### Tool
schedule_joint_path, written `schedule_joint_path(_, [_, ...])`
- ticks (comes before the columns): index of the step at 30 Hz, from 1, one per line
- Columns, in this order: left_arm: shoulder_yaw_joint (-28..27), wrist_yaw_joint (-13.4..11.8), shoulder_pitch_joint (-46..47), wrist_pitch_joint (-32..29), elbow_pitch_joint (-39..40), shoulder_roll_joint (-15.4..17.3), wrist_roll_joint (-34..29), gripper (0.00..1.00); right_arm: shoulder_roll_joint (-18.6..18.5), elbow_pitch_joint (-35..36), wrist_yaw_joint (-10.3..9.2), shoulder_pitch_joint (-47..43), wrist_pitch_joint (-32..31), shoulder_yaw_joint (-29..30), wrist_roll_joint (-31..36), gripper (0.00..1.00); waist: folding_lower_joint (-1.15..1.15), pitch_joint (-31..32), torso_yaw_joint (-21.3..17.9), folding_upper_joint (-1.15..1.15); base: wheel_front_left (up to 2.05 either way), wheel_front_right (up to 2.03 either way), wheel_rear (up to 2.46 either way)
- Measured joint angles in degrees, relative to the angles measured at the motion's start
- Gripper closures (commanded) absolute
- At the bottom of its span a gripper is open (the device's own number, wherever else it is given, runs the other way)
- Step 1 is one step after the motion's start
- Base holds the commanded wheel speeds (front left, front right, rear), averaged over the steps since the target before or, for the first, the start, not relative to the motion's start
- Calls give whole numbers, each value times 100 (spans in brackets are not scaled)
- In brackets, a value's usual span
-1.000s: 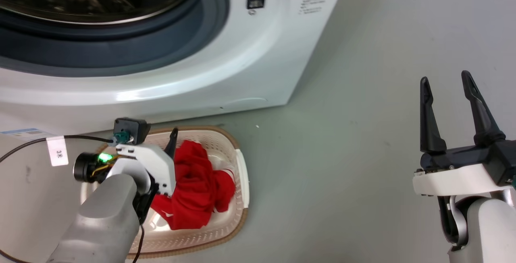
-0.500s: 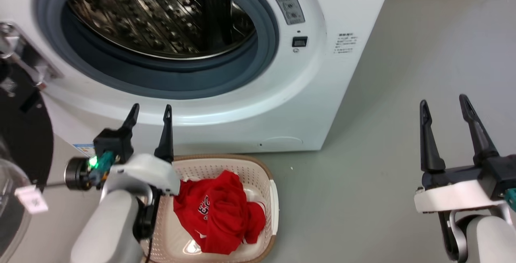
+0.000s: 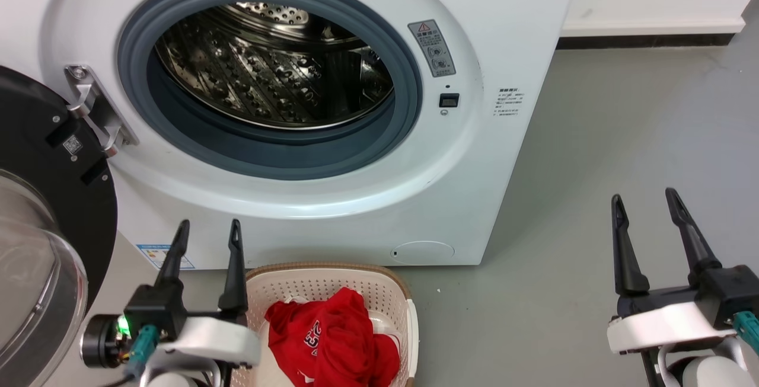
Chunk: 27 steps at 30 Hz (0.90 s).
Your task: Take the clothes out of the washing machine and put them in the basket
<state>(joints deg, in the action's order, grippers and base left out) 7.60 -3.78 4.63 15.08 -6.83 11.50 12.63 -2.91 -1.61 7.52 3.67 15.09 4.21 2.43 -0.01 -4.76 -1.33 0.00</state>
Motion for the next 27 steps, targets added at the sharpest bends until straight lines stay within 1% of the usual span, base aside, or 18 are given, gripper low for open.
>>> schedule_joint_path(3, [-88,38,-229,0,163,-151,-166,0,0,-20,0,-111,0,0,-35,0,0,87,5,0,0,0,0])
schedule_joint_path(5, [-118,71,-325,0,201,-187,-316,0,0,-41,0,-187,0,-8,-46,0,0,141,7,0,0,0,0])
schedule_joint_path(8, [-204,126,-447,0,200,-309,-389,0,0,-48,0,-268,0,-24,-52,0,0,201,0,0,0,0,0])
schedule_joint_path(13, [-390,146,-502,0,183,-452,-490,0,0,-71,0,-288,0,-67,-56,0,0,272,-31,0,0,0,0])
schedule_joint_path(27, [-667,391,-531,0,147,-605,-714,0,0,-107,0,-305,0,-120,-79,0,1,215,-97,0,0,0,0])
